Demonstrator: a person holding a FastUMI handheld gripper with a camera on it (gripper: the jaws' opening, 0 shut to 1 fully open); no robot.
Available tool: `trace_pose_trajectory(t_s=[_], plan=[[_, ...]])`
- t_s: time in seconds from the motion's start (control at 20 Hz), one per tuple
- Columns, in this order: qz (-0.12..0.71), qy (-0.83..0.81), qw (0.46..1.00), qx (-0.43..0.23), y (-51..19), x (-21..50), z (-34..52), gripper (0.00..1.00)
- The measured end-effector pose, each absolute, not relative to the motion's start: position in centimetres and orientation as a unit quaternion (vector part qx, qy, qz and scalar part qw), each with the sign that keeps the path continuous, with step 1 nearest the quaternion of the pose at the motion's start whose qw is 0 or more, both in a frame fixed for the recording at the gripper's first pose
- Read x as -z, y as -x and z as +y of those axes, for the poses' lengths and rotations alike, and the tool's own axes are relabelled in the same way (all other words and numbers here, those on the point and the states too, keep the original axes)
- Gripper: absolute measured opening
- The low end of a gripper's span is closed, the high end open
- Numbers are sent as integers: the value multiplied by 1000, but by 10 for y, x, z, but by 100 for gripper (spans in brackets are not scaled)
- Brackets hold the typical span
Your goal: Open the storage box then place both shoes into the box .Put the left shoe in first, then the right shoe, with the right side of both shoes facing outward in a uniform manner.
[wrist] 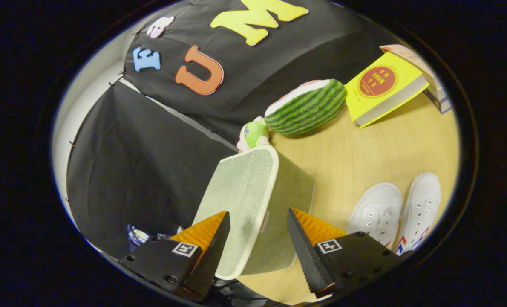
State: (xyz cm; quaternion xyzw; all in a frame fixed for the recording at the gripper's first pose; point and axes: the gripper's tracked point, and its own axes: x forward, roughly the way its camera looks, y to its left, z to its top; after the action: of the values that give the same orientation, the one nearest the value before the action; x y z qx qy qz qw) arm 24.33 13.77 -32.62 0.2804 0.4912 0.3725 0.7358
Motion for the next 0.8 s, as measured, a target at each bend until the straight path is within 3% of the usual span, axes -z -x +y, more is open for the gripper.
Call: trace_pose_trajectory(t_s=[0.2, 0.5, 0.6, 0.8], plan=[[574, -328, 623, -418, -226, 343, 152, 82], [586, -410, 551, -431, -234, 332, 158, 16], [586, -410, 554, -425, -236, 331, 156, 6], [583, -393, 585, -404, -240, 322, 159, 5]])
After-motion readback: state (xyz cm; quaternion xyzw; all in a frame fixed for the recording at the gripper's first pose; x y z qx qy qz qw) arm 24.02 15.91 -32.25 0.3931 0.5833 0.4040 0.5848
